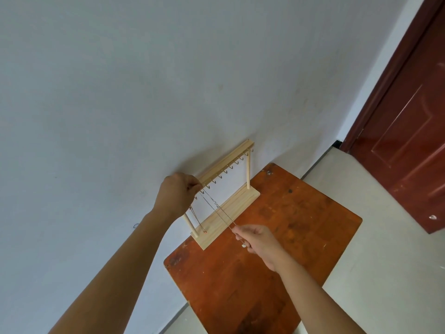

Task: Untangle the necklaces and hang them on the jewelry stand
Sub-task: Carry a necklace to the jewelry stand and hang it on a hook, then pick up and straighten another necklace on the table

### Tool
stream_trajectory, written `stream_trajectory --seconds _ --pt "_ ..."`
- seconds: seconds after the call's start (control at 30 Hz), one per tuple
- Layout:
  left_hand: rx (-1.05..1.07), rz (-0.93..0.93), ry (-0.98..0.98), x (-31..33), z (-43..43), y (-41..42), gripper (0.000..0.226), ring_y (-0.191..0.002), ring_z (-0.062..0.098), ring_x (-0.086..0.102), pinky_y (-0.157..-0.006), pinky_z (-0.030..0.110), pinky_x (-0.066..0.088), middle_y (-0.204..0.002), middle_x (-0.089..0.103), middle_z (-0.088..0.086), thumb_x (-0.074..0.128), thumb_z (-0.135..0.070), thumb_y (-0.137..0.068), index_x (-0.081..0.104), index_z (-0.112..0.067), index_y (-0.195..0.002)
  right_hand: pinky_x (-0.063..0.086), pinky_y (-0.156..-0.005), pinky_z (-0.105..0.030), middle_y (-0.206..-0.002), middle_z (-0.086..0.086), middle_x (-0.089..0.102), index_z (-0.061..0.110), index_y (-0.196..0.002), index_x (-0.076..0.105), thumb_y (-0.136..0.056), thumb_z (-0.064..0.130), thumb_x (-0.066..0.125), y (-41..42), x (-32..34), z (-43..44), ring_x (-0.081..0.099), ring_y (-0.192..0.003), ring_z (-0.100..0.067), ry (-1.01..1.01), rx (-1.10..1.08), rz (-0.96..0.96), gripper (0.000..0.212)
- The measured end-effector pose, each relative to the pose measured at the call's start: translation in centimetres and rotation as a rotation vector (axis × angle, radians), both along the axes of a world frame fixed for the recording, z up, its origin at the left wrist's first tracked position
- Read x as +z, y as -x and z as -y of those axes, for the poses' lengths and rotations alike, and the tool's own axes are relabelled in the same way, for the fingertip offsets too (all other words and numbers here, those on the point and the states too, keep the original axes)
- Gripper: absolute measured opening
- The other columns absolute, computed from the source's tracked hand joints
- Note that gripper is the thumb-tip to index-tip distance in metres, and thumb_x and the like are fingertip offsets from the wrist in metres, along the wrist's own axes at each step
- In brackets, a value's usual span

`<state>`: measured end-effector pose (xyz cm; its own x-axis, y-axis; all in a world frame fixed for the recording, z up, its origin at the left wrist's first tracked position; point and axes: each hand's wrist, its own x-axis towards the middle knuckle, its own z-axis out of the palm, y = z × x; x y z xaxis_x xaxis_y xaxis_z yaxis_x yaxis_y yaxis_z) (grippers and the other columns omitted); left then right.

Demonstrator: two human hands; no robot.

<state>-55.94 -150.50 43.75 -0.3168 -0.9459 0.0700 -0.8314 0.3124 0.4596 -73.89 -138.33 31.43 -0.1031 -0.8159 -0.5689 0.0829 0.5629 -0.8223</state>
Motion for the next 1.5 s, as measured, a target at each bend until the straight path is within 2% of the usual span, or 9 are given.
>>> stream_trajectory --seconds 0.17,0.3,0.43,0.57,0.77,1.0,1.2,1.33,1.5 --pt "0.025 0.027 -0.048 -0.5 -0.3 0.1 0.019 -0.071 0.005 0.051 -0.068 0.013 0.036 -0.087 0.064 -0.005 0.067 -0.022 -0.091 0.077 -0.012 -0.103 0.051 -0.057 -0.018 -0.085 -0.006 0.068 0.01 -0.107 0.073 -0.091 0.021 0.073 -0.9 -1.9 1.0 0.06 -0.066 -0.009 -0.177 -0.166 0.243 0.02" --pt "0.119 -0.011 -0.105 -0.5 0.2 0.5 0.017 -0.071 0.005 0.053 -0.074 0.019 0.041 -0.089 0.069 -0.001 0.071 -0.022 -0.088 0.078 -0.011 -0.098 0.06 -0.069 -0.025 -0.099 -0.008 0.07 0.01 -0.111 0.072 -0.087 0.023 0.076 -1.9 -2.5 1.8 0.065 -0.084 -0.014 -0.202 -0.314 0.361 0.027" --pt "0.152 -0.011 -0.09 -1.2 0.2 0.6 0.016 -0.074 0.007 0.054 -0.075 0.019 0.042 -0.088 0.068 -0.003 0.067 -0.021 -0.091 0.078 -0.012 -0.099 0.05 -0.106 -0.042 -0.116 0.009 0.064 0.031 -0.108 0.069 -0.093 0.041 0.069 -2.4 -2.4 1.9 0.058 -0.119 -0.019 -0.145 -0.206 0.06 0.019" --pt "0.109 -0.027 0.021 -2.4 -0.7 -0.1 0.022 -0.083 0.017 0.061 -0.077 0.024 0.046 -0.101 0.068 0.004 0.058 -0.023 -0.096 0.073 -0.012 -0.11 0.05 -0.103 -0.036 -0.143 0.004 0.056 0.028 -0.138 0.056 -0.101 0.04 0.056 -1.4 -1.4 1.3 0.055 -0.129 -0.018 -0.026 -0.094 -0.105 0.039" --pt "0.174 -0.251 0.255 -2.3 -5.0 0.2 0.036 -0.115 0.019 0.056 -0.094 0.042 0.048 -0.124 0.063 -0.003 0.054 -0.036 -0.095 0.062 -0.018 -0.126 0.047 -0.109 -0.038 -0.157 0.01 0.036 0.037 -0.151 0.037 -0.097 0.061 0.04 1.1 2.5 -1.7 0.041 -0.142 -0.014 0.248 -0.033 -0.843 0.059" --pt "0.131 -0.32 -0.142 -5.9 -9.9 1.8 0.025 -0.112 0.011 0.057 -0.095 0.037 0.052 -0.121 0.059 -0.015 0.06 -0.034 -0.094 0.061 -0.034 -0.118 0.052 -0.097 -0.028 -0.15 0.011 0.045 0.038 -0.143 0.047 -0.096 0.057 0.047 2.2 1.9 -5.2 0.051 -0.131 -0.011 0.147 -0.058 -0.795 0.05" --pt "-0.03 -0.228 -0.428 -11.9 -11.8 0.7 0.028 -0.108 0.01 0.059 -0.091 0.032 0.053 -0.118 0.058 -0.017 0.056 -0.04 -0.095 0.059 -0.032 -0.122 0.05 -0.103 -0.032 -0.145 0.01 0.051 0.036 -0.141 0.047 -0.098 0.053 0.05 0.6 -1.8 -10.4 0.053 -0.129 -0.013 -0.11 -0.109 -0.719 0.046" --pt "-0.193 -0.249 -0.598 -13.6 -11.5 1.5 0.029 -0.105 0.0 0.055 -0.082 0.012 0.041 -0.121 0.056 -0.016 0.055 -0.038 -0.097 0.054 -0.032 -0.125 0.052 -0.103 -0.035 -0.14 0.011 0.054 0.034 -0.138 0.051 -0.098 0.052 0.052 -1.0 -1.8 -14.5 0.057 -0.124 -0.011 -0.201 -0.423 -0.695 0.044" --pt "-0.368 -0.315 -0.765 -11.8 -14.0 5.7 0.03 -0.105 0.002 0.056 -0.087 0.02 0.044 -0.116 0.06 -0.013 0.058 -0.032 -0.097 0.058 -0.027 -0.127 0.053 -0.093 -0.028 -0.131 0.013 0.057 0.032 -0.135 0.054 -0.096 0.038 0.063 -3.1 1.3 -21.8 0.058 -0.108 -0.004 -0.266 -0.814 -0.693 0.041"
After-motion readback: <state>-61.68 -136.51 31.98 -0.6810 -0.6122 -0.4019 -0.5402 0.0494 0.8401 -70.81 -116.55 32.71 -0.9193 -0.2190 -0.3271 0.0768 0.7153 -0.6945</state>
